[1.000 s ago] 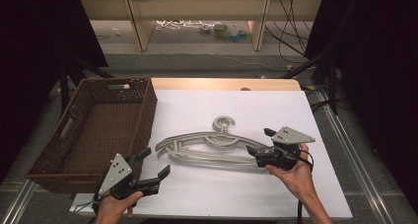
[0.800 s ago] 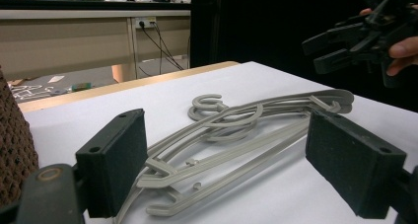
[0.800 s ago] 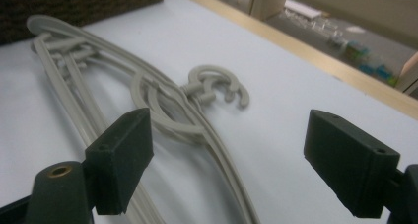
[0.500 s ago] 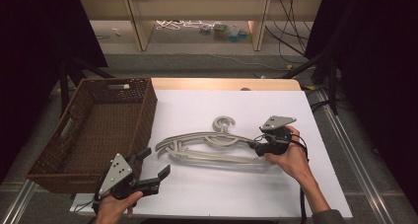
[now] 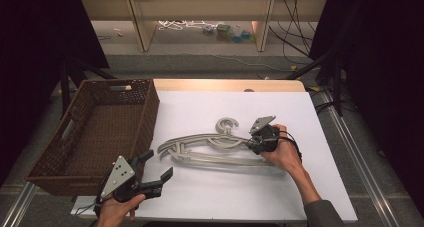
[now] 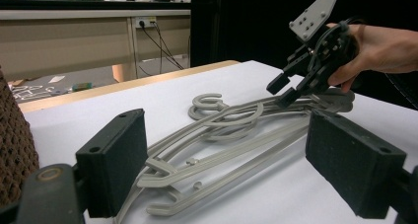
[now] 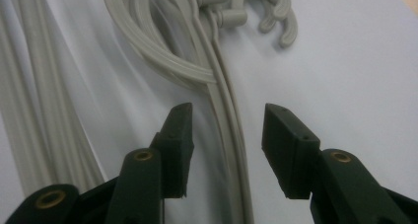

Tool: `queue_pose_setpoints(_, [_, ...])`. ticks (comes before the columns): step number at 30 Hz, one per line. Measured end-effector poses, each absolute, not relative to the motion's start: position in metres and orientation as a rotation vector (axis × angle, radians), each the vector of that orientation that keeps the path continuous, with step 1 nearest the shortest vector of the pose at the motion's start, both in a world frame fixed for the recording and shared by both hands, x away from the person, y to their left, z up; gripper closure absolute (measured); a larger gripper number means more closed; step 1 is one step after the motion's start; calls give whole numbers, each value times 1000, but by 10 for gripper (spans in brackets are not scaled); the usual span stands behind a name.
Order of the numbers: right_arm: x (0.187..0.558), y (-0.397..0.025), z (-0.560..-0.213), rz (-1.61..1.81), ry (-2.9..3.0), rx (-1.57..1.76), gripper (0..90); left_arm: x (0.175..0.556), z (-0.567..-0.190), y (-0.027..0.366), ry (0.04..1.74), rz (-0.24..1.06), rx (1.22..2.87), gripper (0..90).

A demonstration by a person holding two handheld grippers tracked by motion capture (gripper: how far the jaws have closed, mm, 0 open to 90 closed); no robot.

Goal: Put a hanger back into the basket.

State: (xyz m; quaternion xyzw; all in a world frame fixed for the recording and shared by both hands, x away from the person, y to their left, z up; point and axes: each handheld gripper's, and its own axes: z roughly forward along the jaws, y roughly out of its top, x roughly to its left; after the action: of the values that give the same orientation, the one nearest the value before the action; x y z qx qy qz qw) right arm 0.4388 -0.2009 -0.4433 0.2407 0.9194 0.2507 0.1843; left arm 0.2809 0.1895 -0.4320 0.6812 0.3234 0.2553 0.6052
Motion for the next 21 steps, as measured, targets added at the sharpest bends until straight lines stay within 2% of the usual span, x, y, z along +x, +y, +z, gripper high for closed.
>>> queue_pose_setpoints(4, [443,-198,-446,663,2605,657,618,281,-432,191,741,599,1579,159])
queue_pose_setpoints(5, [444,-196,-447,638,2612,648,655,282,-432,191,738,602,1579,159])
queue_pose_setpoints(13, [448,-190,-450,570,2627,580,734,280,-432,191,746,599,1576,160])
queue_pose_setpoints(14, [449,-189,-451,569,2634,543,769,283,-432,191,722,602,1561,160])
queue_pose_setpoints(21, [447,-187,-449,525,2621,429,817,282,-432,190,728,598,1565,160])
